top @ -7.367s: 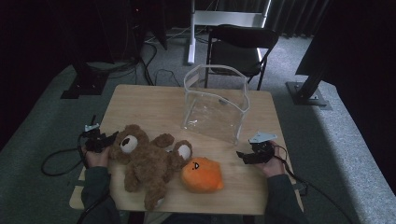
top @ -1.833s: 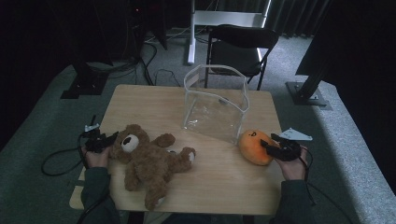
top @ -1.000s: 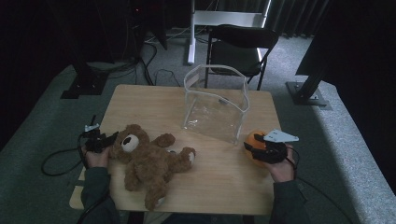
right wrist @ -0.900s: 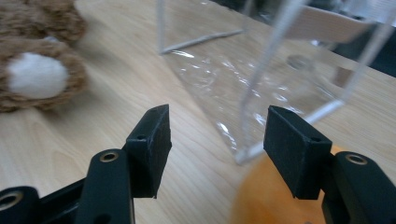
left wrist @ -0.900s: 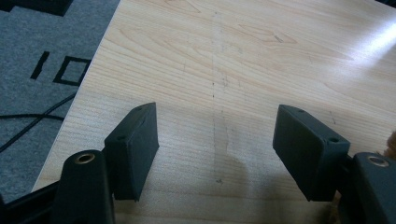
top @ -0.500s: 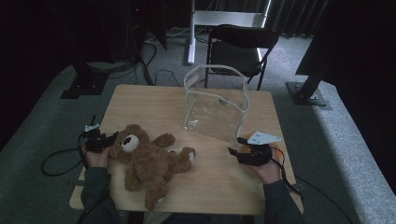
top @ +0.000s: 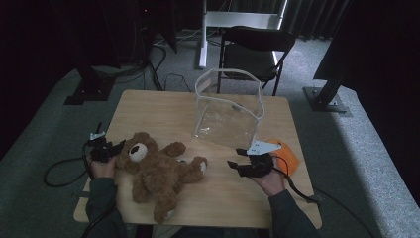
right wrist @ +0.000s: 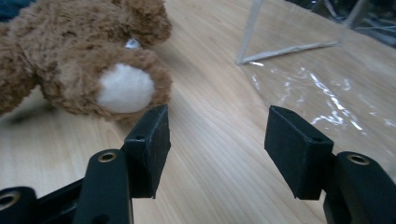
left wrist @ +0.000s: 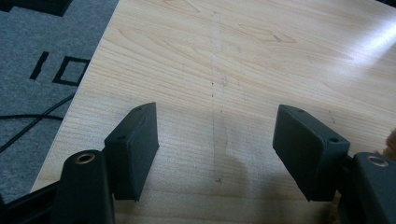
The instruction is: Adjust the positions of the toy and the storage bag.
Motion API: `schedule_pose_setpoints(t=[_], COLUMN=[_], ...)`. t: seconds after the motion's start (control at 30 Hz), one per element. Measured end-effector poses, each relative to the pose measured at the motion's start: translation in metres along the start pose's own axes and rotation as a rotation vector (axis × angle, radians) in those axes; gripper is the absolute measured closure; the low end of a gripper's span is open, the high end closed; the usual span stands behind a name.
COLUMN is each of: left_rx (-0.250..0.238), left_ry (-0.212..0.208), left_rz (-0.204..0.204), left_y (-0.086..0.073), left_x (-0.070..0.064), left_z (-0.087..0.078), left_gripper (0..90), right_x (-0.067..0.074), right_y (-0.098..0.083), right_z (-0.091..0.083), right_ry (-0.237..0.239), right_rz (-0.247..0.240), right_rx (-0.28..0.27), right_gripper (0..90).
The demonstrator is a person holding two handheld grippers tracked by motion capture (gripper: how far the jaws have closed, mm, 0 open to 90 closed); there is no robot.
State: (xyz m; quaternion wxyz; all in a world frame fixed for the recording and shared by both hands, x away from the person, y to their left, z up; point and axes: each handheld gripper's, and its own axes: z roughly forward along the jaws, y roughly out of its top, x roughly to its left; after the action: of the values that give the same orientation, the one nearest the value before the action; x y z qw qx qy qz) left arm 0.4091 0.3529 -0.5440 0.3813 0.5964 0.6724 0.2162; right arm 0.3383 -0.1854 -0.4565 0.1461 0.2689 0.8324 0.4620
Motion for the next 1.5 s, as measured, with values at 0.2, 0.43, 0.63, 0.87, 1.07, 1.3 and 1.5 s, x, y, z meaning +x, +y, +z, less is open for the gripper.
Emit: schedule_pose_setpoints(t=[0.2,0.43,0.63,0.87,1.07,1.3,1.5], left_rx=[0.0,0.0,0.0,0.001,0.0,0.001,0.0], left_ry=[-0.001,-0.001,-0.001,-0.001,-0.002,-0.001,-0.001], left_rz=[0.0,-0.001,-0.001,0.0,0.0,0.001,0.0], left_y=[0.0,0.0,0.0,0.0,0.0,0.0,0.0], left_x=[0.0,0.0,0.0,0.0,0.0,0.0,0.0], left_z=[0.0,0.0,0.0,0.0,0.0,0.0,0.0], left_gripper=[31.8,31.8,31.8,31.8,31.8,31.8,31.8], right_x=[0.005,0.007,0.015,0.024,0.033,0.042,0.045], right_y=[0.002,0.004,0.008,0.016,0.02,0.016,0.01], right_z=[0.01,0.025,0.036,0.054,0.068,0.087,0.098], right_ry=[0.043,0.097,0.115,0.175,0.21,0.247,0.273], right_rz=[-0.01,0.003,-0.004,0.007,0.008,0.013,0.039], right_rx=[0.008,0.014,0.021,0.023,0.039,0.07,0.086], right_gripper=[37.2,30.2,20.8,16.0,14.8,14.0,16.2])
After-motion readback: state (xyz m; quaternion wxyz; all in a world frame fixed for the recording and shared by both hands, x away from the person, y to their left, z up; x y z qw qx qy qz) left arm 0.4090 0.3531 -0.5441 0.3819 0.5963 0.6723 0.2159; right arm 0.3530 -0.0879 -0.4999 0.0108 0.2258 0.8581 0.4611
